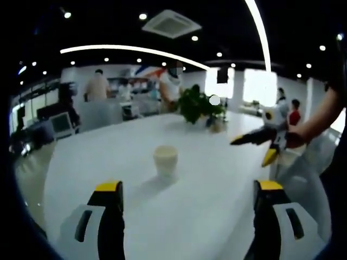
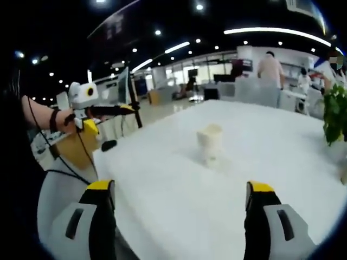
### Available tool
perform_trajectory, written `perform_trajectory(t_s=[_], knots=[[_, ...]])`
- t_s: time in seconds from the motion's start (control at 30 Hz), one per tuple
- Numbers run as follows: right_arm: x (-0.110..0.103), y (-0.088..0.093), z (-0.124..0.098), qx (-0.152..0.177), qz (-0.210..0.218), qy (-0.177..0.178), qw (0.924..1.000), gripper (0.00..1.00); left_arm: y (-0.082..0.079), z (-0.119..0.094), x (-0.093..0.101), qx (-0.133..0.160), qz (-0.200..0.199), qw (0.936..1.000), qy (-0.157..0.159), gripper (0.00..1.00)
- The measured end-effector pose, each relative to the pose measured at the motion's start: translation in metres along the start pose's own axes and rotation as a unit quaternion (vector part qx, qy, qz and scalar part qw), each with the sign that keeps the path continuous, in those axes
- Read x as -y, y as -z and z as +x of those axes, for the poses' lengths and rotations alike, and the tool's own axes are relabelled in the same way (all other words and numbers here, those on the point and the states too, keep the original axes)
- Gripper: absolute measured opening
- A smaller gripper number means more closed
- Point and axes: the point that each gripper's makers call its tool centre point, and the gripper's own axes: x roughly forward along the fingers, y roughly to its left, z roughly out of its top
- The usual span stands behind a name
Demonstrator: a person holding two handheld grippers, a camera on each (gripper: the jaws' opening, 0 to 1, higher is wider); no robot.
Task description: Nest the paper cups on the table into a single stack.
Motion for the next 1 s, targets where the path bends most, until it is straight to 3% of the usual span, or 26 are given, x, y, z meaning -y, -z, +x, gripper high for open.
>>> perform_trajectory(t_s=[1.0], knots=[[-0.001, -0.006, 0.004, 0.006, -0.033, 0.012, 0.9994, 0.97, -0.002, 0.000, 0.001, -0.007, 0.016, 0.9997, 0.016, 0.98]])
